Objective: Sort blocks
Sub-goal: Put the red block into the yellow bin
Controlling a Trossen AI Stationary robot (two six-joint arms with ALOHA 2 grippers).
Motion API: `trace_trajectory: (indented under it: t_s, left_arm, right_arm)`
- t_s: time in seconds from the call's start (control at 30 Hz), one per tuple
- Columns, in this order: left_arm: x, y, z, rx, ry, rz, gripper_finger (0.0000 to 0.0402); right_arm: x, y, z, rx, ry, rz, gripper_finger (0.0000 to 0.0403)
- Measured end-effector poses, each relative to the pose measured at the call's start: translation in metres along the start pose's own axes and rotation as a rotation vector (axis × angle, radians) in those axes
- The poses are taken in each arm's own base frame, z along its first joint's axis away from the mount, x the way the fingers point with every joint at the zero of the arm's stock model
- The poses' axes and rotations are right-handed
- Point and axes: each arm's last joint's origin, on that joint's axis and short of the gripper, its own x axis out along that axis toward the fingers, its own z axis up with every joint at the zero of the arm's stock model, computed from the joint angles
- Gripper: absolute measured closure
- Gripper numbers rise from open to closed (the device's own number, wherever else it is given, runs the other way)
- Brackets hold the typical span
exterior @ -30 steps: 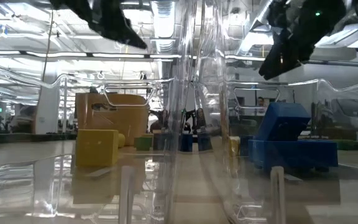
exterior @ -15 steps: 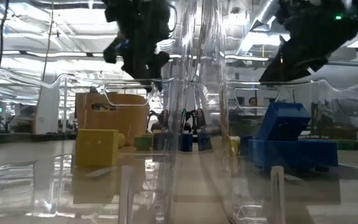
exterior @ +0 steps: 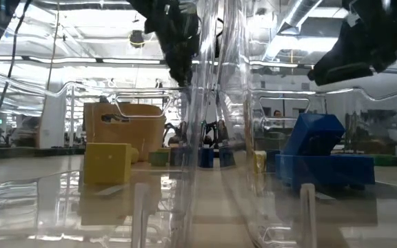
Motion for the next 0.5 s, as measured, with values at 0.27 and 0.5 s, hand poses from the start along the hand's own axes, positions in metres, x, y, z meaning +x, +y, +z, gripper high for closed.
trace_trajectory:
  t_s: [0.27, 0.5]
  left_arm:
    - [0.035, 0.010, -0.005, -0.293, 0.184, -0.072, 0.0221]
    - [0.061, 0.011, -0.008, -0.384, 0.271, -0.012, 0.0207]
  right_arm:
    - [-0.002, -0.005, -0.001, 0.039, -0.044, -0.042, 0.0118]
    - [-0.009, -0.003, -0.002, 0.031, -0.107, -0.038, 0.0118]
